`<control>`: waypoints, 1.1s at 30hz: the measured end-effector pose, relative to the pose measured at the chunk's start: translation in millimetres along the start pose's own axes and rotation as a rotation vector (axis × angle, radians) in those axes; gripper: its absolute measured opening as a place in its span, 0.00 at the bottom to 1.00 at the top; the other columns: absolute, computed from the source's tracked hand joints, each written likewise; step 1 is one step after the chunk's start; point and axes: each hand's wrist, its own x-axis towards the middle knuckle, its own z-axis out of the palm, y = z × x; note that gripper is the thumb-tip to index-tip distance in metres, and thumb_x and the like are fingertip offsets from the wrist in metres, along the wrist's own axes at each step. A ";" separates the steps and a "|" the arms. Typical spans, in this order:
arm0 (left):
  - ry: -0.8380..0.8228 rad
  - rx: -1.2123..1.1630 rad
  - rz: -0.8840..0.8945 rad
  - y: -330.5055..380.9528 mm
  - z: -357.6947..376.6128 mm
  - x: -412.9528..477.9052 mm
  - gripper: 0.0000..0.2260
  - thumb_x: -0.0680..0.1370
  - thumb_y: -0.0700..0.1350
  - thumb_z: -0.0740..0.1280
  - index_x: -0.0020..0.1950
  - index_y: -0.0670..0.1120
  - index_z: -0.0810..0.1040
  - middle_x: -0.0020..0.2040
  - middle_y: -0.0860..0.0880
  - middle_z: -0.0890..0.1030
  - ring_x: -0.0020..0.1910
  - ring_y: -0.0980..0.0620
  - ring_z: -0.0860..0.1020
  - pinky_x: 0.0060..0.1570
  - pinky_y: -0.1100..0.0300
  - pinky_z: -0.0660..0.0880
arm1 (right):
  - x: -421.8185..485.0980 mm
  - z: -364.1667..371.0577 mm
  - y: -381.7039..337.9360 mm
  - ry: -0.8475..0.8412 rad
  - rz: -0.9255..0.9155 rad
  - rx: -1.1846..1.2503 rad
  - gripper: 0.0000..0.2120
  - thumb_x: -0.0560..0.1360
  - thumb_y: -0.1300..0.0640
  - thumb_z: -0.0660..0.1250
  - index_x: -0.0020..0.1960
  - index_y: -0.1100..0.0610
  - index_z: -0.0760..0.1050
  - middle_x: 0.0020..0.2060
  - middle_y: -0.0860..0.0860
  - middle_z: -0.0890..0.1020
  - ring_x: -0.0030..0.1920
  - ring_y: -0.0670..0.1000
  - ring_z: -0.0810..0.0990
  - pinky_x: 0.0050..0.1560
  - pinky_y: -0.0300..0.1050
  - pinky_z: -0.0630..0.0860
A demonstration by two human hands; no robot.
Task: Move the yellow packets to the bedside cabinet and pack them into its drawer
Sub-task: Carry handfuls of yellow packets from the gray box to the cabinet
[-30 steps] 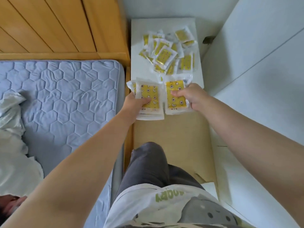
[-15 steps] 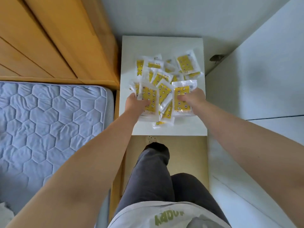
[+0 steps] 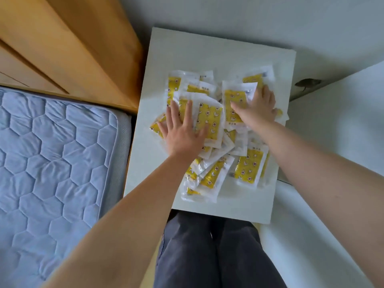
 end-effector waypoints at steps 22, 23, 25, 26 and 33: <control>0.007 0.074 -0.086 21.4 -5.0 -3.4 0.36 0.77 0.63 0.56 0.79 0.53 0.44 0.79 0.48 0.38 0.77 0.47 0.36 0.72 0.39 0.39 | 1.1 -19.1 27.7 0.112 -0.315 -0.162 0.33 0.76 0.41 0.61 0.74 0.56 0.58 0.75 0.57 0.58 0.75 0.59 0.54 0.73 0.64 0.51; 0.011 0.076 -0.087 22.3 -5.1 -2.8 0.36 0.77 0.63 0.56 0.79 0.53 0.44 0.79 0.48 0.39 0.77 0.47 0.36 0.72 0.40 0.39 | 0.8 -18.8 26.7 0.112 -0.329 -0.159 0.32 0.76 0.41 0.61 0.74 0.56 0.58 0.75 0.57 0.59 0.75 0.59 0.54 0.73 0.63 0.52; 0.018 0.080 -0.089 24.0 -6.8 -1.4 0.36 0.77 0.62 0.56 0.79 0.53 0.43 0.79 0.48 0.39 0.77 0.47 0.37 0.72 0.40 0.38 | -0.1 -17.3 23.6 0.102 -0.359 -0.169 0.32 0.76 0.41 0.60 0.74 0.57 0.59 0.75 0.57 0.58 0.75 0.59 0.54 0.73 0.62 0.52; 0.021 0.084 -0.090 25.1 -7.7 -0.8 0.36 0.77 0.62 0.55 0.79 0.52 0.43 0.79 0.48 0.39 0.77 0.47 0.37 0.72 0.40 0.38 | -1.1 -16.5 21.7 0.097 -0.375 -0.178 0.32 0.76 0.42 0.60 0.74 0.57 0.59 0.75 0.57 0.58 0.75 0.59 0.54 0.74 0.62 0.51; 0.055 0.087 -0.061 34.0 -27.6 -6.9 0.35 0.78 0.61 0.55 0.79 0.51 0.42 0.79 0.47 0.39 0.77 0.47 0.37 0.73 0.40 0.39 | -18.6 -22.5 0.4 0.084 -0.514 -0.197 0.31 0.77 0.43 0.59 0.74 0.57 0.57 0.76 0.56 0.56 0.76 0.57 0.51 0.74 0.62 0.48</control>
